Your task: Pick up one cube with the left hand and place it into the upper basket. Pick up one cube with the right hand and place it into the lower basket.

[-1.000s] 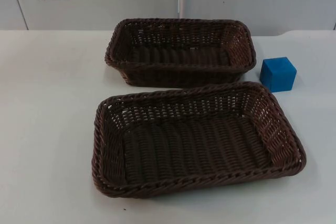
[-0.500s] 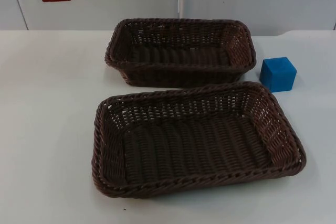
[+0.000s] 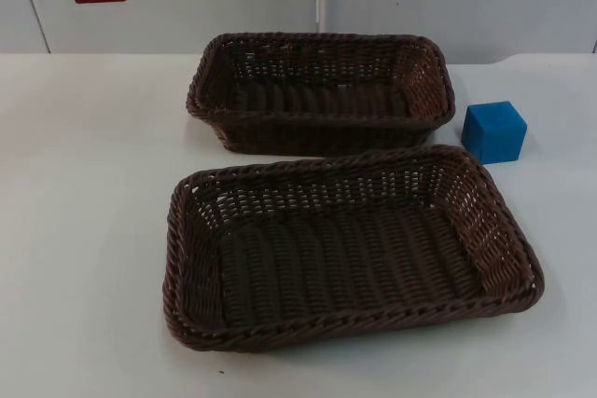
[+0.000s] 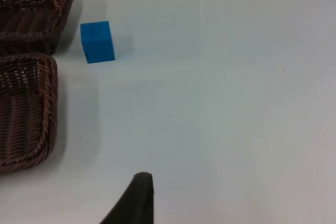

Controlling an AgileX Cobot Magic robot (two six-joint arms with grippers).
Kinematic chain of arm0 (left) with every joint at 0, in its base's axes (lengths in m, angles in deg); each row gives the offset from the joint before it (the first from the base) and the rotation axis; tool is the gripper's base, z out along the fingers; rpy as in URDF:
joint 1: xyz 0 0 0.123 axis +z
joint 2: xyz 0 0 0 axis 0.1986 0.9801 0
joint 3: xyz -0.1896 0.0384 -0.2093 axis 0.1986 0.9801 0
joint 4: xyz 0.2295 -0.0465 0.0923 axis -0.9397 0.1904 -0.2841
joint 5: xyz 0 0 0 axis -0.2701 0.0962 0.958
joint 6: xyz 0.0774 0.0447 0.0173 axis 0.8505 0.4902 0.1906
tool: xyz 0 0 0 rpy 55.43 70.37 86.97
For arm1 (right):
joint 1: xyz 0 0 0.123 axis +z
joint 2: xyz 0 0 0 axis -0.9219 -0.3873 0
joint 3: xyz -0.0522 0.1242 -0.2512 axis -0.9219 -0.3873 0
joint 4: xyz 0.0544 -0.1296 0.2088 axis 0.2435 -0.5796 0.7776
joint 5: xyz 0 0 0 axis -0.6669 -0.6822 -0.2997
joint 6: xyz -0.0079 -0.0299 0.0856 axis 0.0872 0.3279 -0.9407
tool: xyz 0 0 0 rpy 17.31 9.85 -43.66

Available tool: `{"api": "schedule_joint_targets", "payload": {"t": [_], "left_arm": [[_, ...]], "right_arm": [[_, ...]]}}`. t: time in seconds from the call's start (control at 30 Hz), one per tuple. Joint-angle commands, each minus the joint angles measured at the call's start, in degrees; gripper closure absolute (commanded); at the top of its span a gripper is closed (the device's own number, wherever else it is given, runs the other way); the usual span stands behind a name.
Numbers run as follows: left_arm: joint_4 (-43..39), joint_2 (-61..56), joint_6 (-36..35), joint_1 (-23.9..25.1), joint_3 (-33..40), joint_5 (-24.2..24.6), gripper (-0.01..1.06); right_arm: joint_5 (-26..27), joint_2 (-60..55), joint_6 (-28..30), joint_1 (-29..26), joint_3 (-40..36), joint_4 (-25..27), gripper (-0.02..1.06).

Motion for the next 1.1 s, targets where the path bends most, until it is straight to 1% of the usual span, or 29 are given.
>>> {"api": "schedule_joint_targets", "payload": {"t": [0.0, 0.13, 0.27, 0.43, 0.6, 0.7, 0.93, 0.97, 1.07], "left_arm": [[0.25, -0.69, 0.09, -0.08, -0.13, -0.49, 1.05], [0.41, -0.69, 1.35, -0.19, -0.13, -0.1, 1.05], [0.96, -0.69, 2.98, -1.51, -0.13, -0.33, 1.05], [0.2, 0.17, 3.77, -5.8, -0.28, -2.83, 1.05], [0.2, 2.42, 4.48, -8.23, -1.56, -2.87, 1.05], [0.2, 5.7, 4.61, -10.55, -4.71, -1.87, 1.05], [0.31, 11.4, 4.61, -12.98, -10.9, -0.66, 1.05], [0.31, 11.4, 4.61, -12.98, -10.9, -0.66, 1.05], [0.43, 14.12, 4.61, -13.72, -13.98, 0.59, 1.05]], "right_arm": [[0.38, 0.15, 0.07, -0.35, -0.1, -0.23, -0.01], [0.38, 0.15, 0.07, -0.35, -0.1, -0.23, -0.01], [0.38, 0.15, 0.07, -0.35, -0.1, -0.23, -0.01], [0.38, 0.15, 0.07, -0.35, -0.1, -0.23, -0.01], [0.38, 0.15, 0.07, -0.35, -0.1, -0.23, -0.01], [0.38, 0.15, 0.07, -0.35, -0.1, -0.23, -0.01], [0.38, 0.15, 0.07, -0.35, -0.1, -0.23, -0.01], [0.38, 0.15, 0.07, -0.35, -0.1, -0.23, -0.01], [0.38, 0.15, 0.07, -0.35, -0.1, -0.23, -0.01]]}}
